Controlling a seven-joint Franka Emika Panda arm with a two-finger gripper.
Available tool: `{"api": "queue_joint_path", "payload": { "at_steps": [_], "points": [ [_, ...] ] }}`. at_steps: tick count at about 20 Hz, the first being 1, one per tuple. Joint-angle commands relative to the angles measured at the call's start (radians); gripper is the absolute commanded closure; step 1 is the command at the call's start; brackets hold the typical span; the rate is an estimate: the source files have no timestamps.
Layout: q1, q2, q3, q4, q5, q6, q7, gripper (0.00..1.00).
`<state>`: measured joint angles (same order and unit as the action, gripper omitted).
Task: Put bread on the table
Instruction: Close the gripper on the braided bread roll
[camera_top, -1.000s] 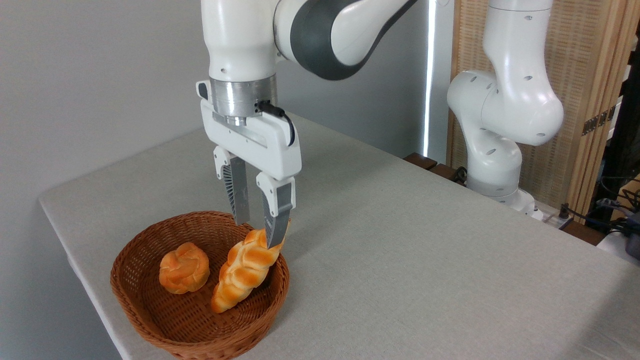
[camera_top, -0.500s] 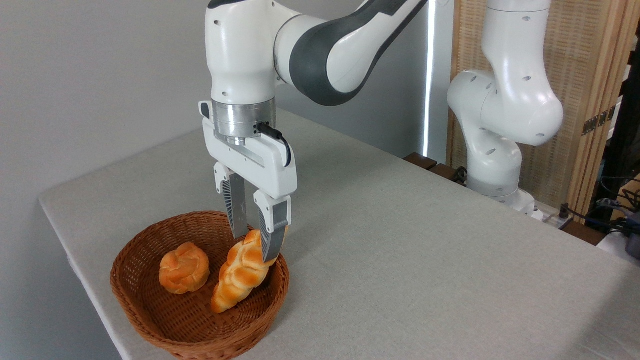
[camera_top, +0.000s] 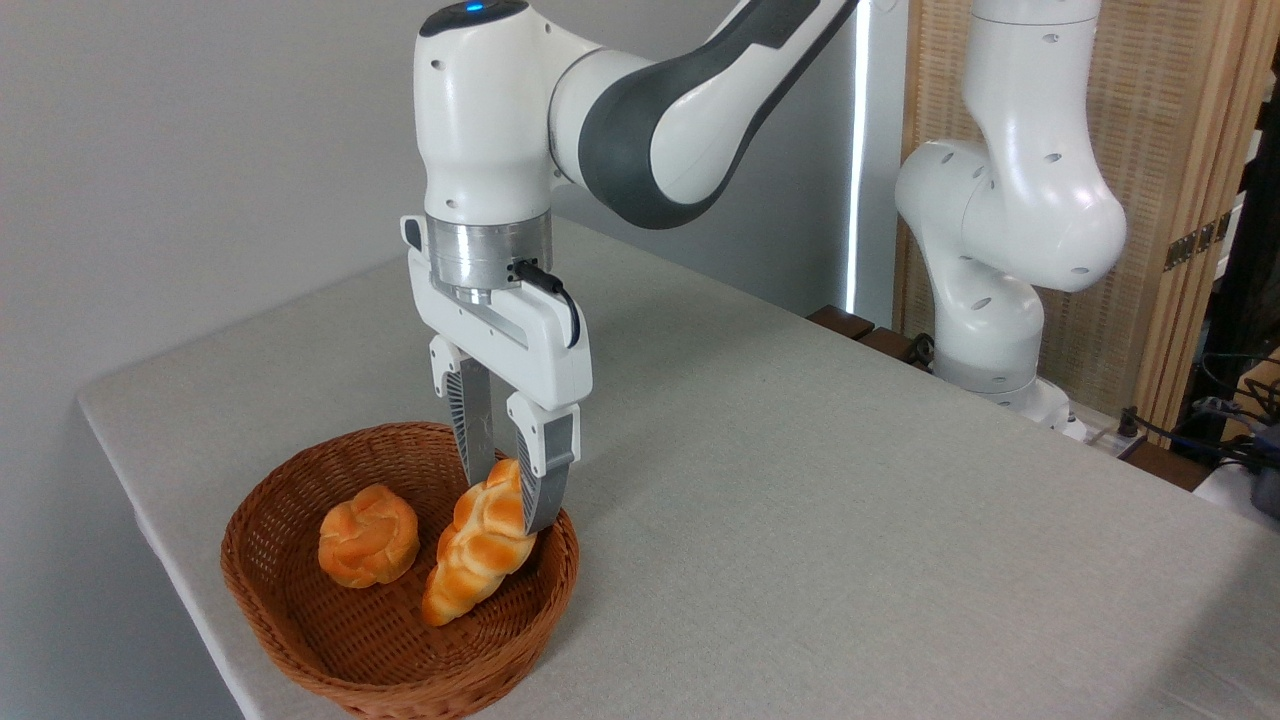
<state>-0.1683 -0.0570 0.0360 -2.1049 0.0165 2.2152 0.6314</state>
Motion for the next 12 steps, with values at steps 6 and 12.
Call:
{"api": "queue_joint_path", "payload": {
  "at_steps": [6,12],
  "points": [
    [-0.007,0.008,0.004,-0.015,-0.012,0.032,0.024,0.44],
    [-0.008,0.009,0.004,-0.013,-0.015,0.032,0.024,0.49]
  ]
}}
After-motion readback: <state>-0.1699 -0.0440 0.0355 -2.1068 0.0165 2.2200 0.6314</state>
